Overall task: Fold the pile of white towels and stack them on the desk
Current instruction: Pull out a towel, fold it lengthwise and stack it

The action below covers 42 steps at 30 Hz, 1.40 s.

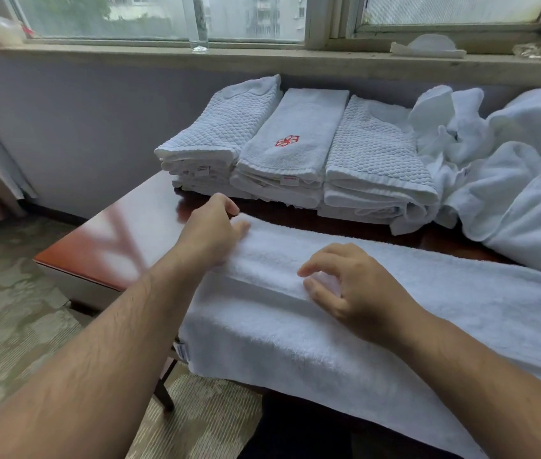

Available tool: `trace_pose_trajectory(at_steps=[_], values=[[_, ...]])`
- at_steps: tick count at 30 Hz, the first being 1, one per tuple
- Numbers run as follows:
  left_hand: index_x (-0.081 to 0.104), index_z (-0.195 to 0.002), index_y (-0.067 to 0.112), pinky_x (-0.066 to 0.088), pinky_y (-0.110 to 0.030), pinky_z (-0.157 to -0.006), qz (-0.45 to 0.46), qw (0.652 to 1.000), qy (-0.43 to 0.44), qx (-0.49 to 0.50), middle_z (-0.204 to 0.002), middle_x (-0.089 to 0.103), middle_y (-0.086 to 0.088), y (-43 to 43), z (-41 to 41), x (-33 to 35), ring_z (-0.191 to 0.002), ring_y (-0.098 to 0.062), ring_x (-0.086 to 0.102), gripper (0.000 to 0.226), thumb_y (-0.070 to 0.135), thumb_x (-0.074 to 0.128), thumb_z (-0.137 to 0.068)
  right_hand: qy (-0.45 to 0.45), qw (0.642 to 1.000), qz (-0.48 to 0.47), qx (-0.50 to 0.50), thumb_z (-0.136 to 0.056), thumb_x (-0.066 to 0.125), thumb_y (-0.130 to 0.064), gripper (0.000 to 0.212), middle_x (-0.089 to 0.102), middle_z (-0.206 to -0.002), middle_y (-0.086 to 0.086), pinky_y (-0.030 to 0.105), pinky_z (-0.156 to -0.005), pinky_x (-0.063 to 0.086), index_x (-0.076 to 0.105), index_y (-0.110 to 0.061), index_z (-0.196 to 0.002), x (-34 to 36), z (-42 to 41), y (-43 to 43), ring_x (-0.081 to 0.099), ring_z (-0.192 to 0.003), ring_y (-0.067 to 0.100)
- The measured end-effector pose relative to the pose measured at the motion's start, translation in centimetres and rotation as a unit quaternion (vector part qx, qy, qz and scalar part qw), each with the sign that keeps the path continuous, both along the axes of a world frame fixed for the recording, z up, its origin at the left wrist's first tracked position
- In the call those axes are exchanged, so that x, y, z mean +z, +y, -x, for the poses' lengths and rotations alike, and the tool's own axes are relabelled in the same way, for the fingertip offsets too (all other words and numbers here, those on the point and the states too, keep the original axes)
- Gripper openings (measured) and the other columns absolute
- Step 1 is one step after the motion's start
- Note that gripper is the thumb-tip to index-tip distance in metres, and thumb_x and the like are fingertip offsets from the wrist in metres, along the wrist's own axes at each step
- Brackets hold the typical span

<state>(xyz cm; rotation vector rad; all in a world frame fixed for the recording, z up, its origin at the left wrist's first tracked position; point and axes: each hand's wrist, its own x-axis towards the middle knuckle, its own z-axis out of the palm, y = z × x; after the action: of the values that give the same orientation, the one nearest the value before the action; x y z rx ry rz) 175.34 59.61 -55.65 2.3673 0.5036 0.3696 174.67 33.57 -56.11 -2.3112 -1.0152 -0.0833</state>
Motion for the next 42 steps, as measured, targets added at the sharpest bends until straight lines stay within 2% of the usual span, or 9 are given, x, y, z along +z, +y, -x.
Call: trace_pose_trajectory(at_steps=[4,9,13,20,26,29,35,39,42], values=[[0.049,-0.135,0.033,0.038,-0.023,-0.082,0.0,1.0,0.003,-0.022,-0.116,0.059,0.004,-0.1,0.9,-1.0,-0.101,-0.013,0.056,0.05,0.033,0.072,-0.091,-0.007,0.998,0.066,0.002,-0.101,0.055,-0.039,0.023,0.053,-0.121,-0.02,0.02,-0.1,0.032,0.068,-0.034,-0.12,-0.7,0.3,-0.4,0.04,-0.12,0.0],[0.06,-0.132,0.036,0.039,-0.028,-0.089,-0.13,0.991,0.004,-0.019,-0.133,0.057,0.001,-0.8,1.7,-1.3,-0.116,-0.021,0.056,0.036,0.032,0.064,-0.096,-0.018,0.996,0.076,-0.049,-0.102,0.054,-0.035,0.028,0.055,-0.131,-0.011,0.032,-0.11,0.034,0.065,-0.031,-0.127,-0.4,-0.3,-0.6,0.041,-0.13,0.012],[0.057,-0.137,0.033,0.035,-0.044,-0.102,-0.255,0.967,0.019,0.007,-0.142,0.045,0.0,-2.4,2.3,-0.9,-0.129,-0.027,0.038,0.036,0.037,0.05,-0.102,0.041,0.972,0.216,-0.081,-0.103,0.031,-0.057,0.061,0.013,-0.169,-0.004,0.037,-0.125,0.008,0.024,-0.034,-0.159,-0.4,-0.6,-1.7,0.003,-0.156,0.02],[0.033,-0.154,0.04,0.003,-0.029,-0.12,-0.25,0.934,0.03,-0.254,-0.166,0.023,0.006,-11.3,2.8,-0.9,-0.153,-0.015,0.012,0.05,0.05,0.028,-0.105,0.082,0.957,0.231,-0.157,-0.104,0.028,-0.056,0.06,0.008,-0.17,-0.003,0.036,-0.124,0.007,0.025,-0.03,-0.158,1.3,-0.6,-8.0,-0.001,-0.157,0.02],[0.027,-0.156,0.038,0.006,-0.033,-0.123,-0.267,0.888,0.02,-0.373,-0.166,0.02,0.008,-19.9,0.5,-1.2,-0.153,-0.015,0.009,0.052,0.049,0.027,-0.105,0.067,0.929,0.227,-0.284,-0.105,0.031,-0.048,0.053,0.024,-0.166,-0.005,0.034,-0.12,0.014,0.036,-0.028,-0.154,1.1,0.7,-19.3,0.016,-0.152,0.016],[0.027,-0.156,0.038,0.007,-0.033,-0.121,-0.259,0.866,0.004,-0.427,-0.165,0.021,0.008,-24.4,-0.5,-1.1,-0.151,-0.015,0.011,0.053,0.051,0.03,-0.105,0.106,0.904,0.247,-0.334,-0.096,0.019,-0.064,0.068,0.007,-0.17,-0.011,0.045,-0.125,0.007,0.019,-0.038,-0.159,0.6,1.1,-23.9,0.002,-0.156,0.016],[0.008,-0.159,0.046,0.002,-0.041,-0.125,-0.293,0.838,0.06,-0.457,-0.169,-0.001,0.011,-27.1,-1.7,-1.6,-0.155,-0.013,-0.004,0.064,0.066,0.02,-0.099,0.138,0.873,0.253,-0.393,-0.091,0.008,-0.071,0.074,-0.009,-0.169,-0.016,0.047,-0.124,-0.002,0.004,-0.045,-0.159,-0.3,0.5,-30.6,-0.011,-0.156,0.018],[0.005,-0.158,0.047,0.002,-0.042,-0.125,-0.298,0.839,0.069,-0.451,-0.169,-0.003,0.013,-27.1,-1.3,-1.5,-0.155,-0.013,-0.005,0.064,0.066,0.018,-0.098,0.104,0.879,0.242,-0.397,-0.096,0.016,-0.067,0.068,0.003,-0.17,-0.013,0.046,-0.124,0.005,0.015,-0.042,-0.159,-0.8,0.3,-31.4,0.0,-0.157,0.02],[0.013,-0.159,0.041,0.005,-0.042,-0.125,-0.289,0.846,0.056,-0.445,-0.169,0.005,0.008,-28.4,-1.0,-1.2,-0.155,-0.016,0.001,0.058,0.05,0.027,-0.104,0.045,0.892,0.136,-0.429,-0.1,0.041,-0.049,0.053,0.039,-0.16,-0.002,0.041,-0.12,0.023,0.049,-0.027,-0.148,-0.8,1.1,-31.4,0.029,-0.149,0.023]])
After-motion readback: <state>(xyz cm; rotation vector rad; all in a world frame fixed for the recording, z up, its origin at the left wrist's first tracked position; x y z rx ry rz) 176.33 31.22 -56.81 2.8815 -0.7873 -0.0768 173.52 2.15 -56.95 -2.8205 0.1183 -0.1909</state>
